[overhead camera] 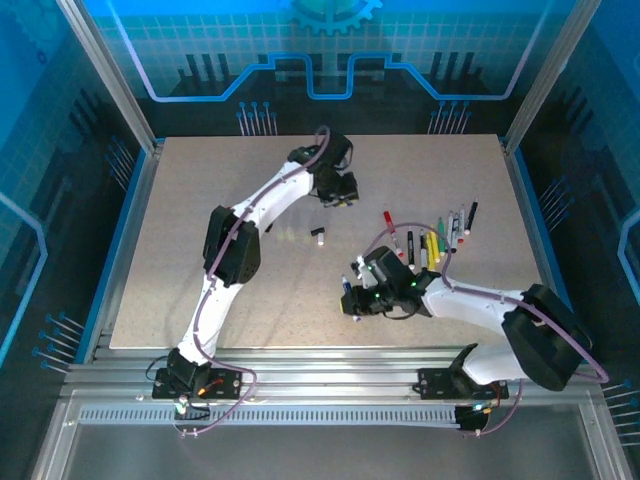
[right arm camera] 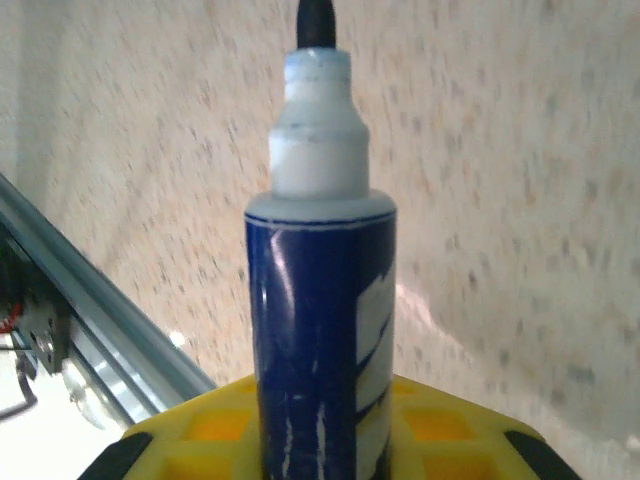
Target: Open the pen caps
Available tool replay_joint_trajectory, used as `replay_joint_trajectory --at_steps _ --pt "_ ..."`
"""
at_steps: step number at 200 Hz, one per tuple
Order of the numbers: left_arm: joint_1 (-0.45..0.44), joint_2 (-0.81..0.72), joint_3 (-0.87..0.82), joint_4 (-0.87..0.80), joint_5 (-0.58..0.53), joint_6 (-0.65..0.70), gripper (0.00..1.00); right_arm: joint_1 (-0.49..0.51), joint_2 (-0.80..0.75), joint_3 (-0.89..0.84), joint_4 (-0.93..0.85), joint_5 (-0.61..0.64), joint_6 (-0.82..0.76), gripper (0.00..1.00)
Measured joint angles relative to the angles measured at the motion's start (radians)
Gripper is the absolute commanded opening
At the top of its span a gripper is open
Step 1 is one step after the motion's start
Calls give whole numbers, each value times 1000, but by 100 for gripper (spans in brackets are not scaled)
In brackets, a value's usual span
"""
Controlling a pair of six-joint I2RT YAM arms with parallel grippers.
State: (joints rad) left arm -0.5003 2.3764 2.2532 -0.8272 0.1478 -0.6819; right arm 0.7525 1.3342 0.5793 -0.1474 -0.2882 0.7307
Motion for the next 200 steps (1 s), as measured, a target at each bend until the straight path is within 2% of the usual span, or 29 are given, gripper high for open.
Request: replay_joint_trajectory --at_steps 27,62,114,168,200 --pt "36 0 -1 6 -33 1 0 -29 -35 20 -93 56 -2 0" --pt "-4 -10 -114 31 -43 17 0 -162 -14 132 -212 154 -61 0" --pt "-68 -10 -249 12 -97 58 0 -319 212 330 -264 239 -195 0" --pt "-90 -10 -255 -26 -144 74 0 -349 391 522 -329 320 -293 0" --pt "-90 -8 -254 -67 -174 87 18 -349 431 555 -355 337 -317 0"
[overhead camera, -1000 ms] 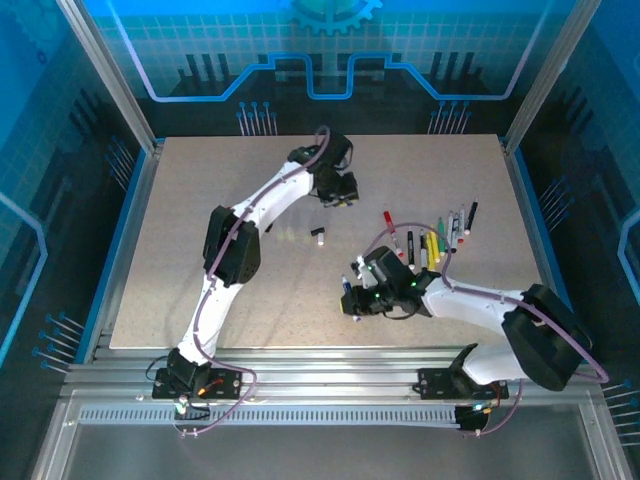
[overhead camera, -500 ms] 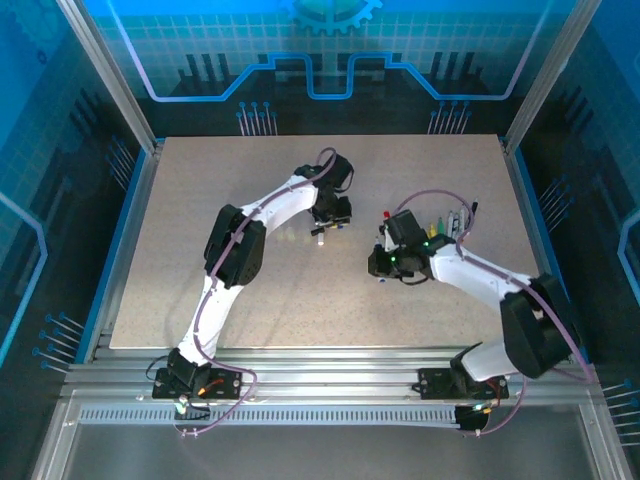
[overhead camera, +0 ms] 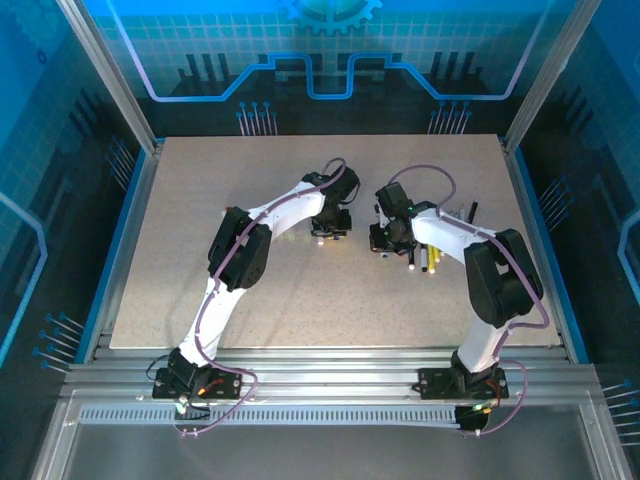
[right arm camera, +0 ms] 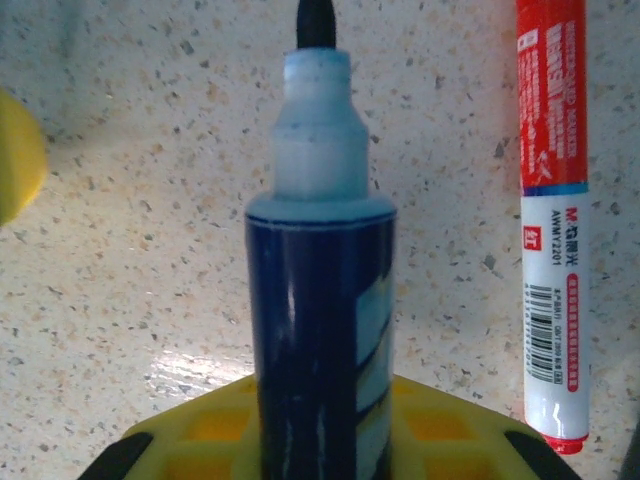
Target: Open the pen caps
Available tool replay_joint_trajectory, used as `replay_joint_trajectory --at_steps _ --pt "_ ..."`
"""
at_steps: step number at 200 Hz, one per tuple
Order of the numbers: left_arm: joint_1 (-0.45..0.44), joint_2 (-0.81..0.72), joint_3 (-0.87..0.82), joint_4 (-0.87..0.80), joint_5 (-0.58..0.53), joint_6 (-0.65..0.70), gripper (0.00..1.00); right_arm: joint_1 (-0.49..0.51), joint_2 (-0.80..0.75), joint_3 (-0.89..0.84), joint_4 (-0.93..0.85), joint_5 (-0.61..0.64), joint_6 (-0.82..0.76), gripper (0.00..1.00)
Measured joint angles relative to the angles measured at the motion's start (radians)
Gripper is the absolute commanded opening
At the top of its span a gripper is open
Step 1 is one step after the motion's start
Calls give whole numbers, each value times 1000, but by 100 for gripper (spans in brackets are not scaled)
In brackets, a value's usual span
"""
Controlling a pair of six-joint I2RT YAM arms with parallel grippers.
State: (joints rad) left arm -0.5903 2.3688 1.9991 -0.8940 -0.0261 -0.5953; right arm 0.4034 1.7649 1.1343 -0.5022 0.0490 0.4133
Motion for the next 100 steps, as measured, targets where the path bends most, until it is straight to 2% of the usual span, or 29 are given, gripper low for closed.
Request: replay_joint_trajectory --at_steps 44,75,100 --pt "0 5 1 -26 -23 24 34 0 10 -10 -23 10 -4 2" --pt "0 6 1 -29 -28 26 35 0 10 -49 -24 24 -4 4" --pt "0 6 1 -29 -31 26 36 0 10 -71 -32 39 -4 12"
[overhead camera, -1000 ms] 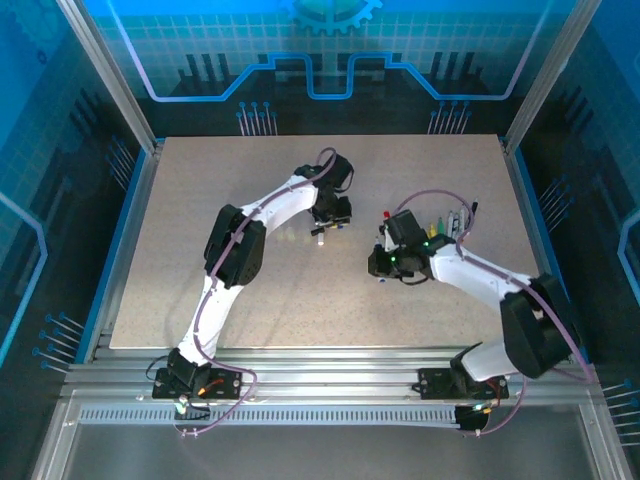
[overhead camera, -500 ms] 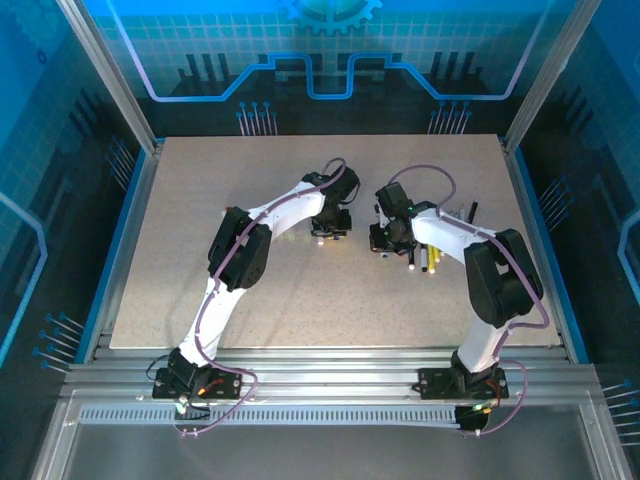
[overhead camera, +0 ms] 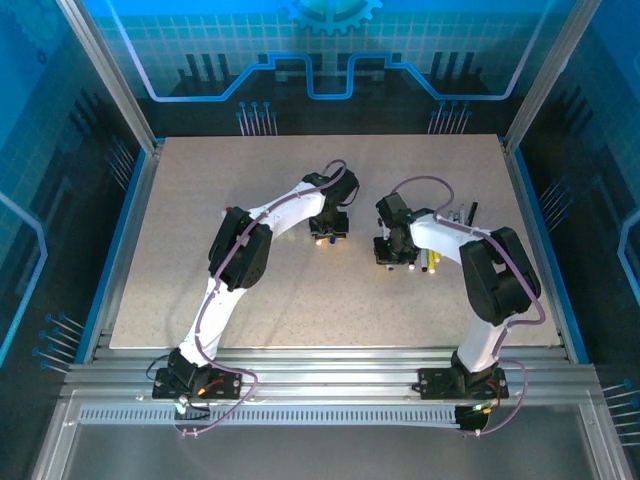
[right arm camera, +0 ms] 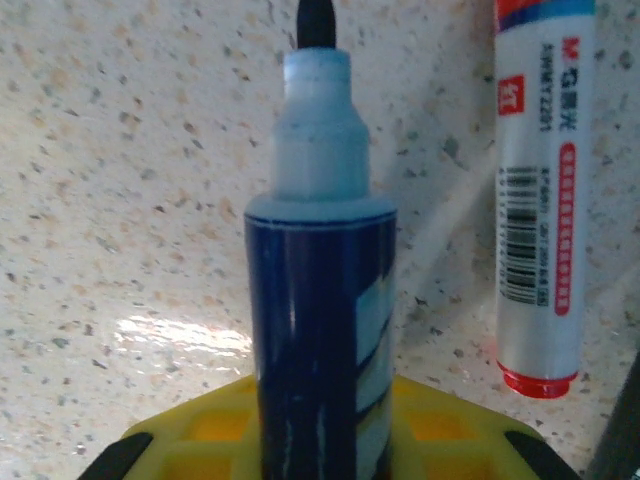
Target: Open the pen caps
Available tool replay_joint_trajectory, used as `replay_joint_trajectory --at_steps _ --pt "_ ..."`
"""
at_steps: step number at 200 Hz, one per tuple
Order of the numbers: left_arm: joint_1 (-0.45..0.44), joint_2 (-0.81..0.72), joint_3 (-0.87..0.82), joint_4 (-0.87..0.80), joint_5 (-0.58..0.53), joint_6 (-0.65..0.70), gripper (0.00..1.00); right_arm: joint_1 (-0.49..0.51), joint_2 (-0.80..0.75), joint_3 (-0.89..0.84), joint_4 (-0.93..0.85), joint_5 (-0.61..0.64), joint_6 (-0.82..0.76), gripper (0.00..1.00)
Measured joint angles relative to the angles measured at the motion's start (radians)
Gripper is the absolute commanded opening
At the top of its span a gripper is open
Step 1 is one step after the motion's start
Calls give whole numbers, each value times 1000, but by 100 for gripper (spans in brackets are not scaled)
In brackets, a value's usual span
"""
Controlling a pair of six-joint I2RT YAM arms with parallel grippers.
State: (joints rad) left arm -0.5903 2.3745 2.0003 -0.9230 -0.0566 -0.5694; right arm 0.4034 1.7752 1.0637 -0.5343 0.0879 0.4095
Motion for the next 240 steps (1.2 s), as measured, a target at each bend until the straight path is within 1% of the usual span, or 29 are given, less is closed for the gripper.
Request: replay_joint_trajectory --at_steps 22,40,50,64,73,138,170,207,240 --pt "0 0 0 0 0 0 36 0 0 -4 -12 23 0 22" --pt "0 0 0 0 0 0 36 0 0 -4 -24 40 0 24" --pt "0 0 0 0 0 0 36 0 0 -5 -30 47 0 29" --pt "0 0 0 0 0 0 36 0 0 -5 -39 61 0 30" --pt "0 0 0 0 0 0 36 0 0 -5 -43 69 1 33" --pt "-1 0 2 1 1 0 36 0 -6 -4 -68 100 4 33" --pt "-2 -2 2 2 1 0 36 -1 -63 2 -106 114 8 33" --pt "-2 -30 2 11 1 0 36 -27 -137 69 -120 114 8 31" --pt "-2 -72 -8 33 2 0 36 -65 -102 133 -115 111 7 29"
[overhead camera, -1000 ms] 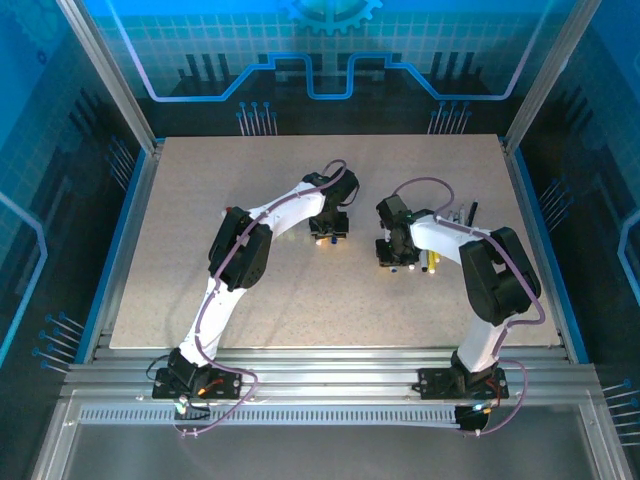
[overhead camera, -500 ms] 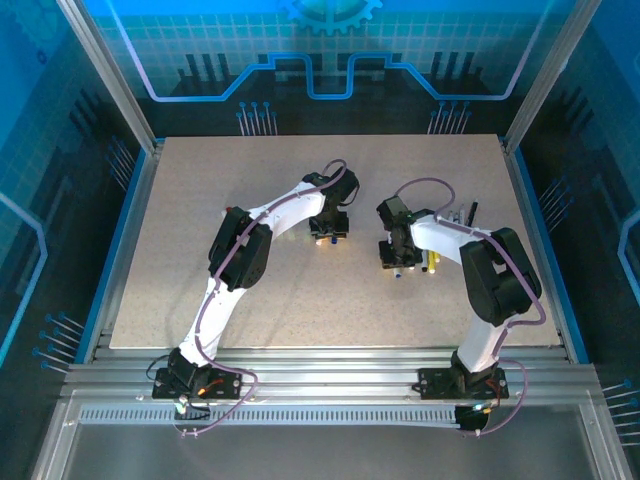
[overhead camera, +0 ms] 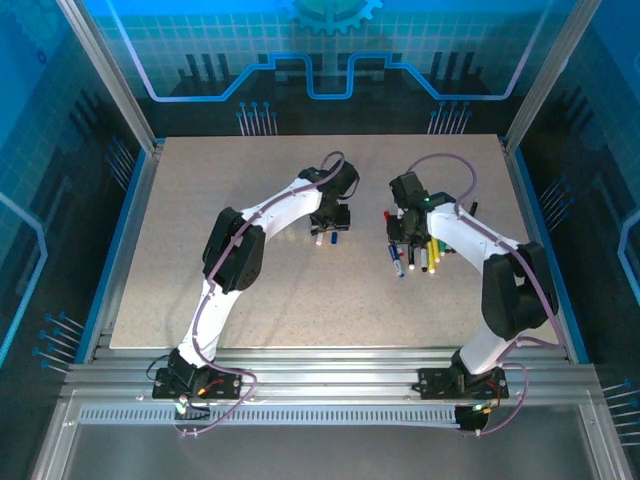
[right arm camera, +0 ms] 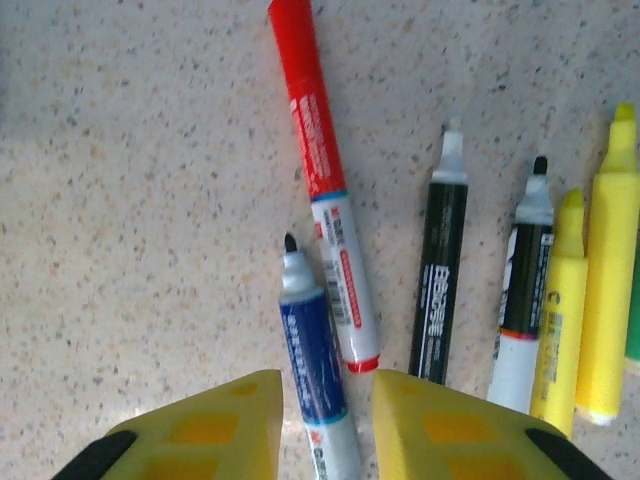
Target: Open the pen caps
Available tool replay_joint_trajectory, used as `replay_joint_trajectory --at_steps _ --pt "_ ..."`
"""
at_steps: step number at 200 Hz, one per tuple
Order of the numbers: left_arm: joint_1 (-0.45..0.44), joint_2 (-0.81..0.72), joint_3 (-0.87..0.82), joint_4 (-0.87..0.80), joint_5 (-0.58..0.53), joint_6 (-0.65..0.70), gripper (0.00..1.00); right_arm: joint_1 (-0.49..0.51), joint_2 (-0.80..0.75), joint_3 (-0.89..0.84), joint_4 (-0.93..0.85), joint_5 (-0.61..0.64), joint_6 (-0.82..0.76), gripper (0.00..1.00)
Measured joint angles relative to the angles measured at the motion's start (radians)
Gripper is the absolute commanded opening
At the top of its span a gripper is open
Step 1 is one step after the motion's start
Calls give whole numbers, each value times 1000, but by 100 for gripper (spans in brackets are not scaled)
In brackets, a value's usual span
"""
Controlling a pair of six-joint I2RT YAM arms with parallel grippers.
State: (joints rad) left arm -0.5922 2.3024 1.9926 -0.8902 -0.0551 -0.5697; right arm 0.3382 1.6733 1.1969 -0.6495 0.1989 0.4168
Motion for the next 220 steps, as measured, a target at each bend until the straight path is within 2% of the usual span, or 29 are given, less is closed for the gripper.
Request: replay_joint_trajectory --at_steps 83,220 --pt "0 -19 -21 29 19 -1 35 -28 204 111 29 -23 -4 29" --pt "0 -19 -21 32 26 -4 35 -41 348 224 17 -23 -7 21"
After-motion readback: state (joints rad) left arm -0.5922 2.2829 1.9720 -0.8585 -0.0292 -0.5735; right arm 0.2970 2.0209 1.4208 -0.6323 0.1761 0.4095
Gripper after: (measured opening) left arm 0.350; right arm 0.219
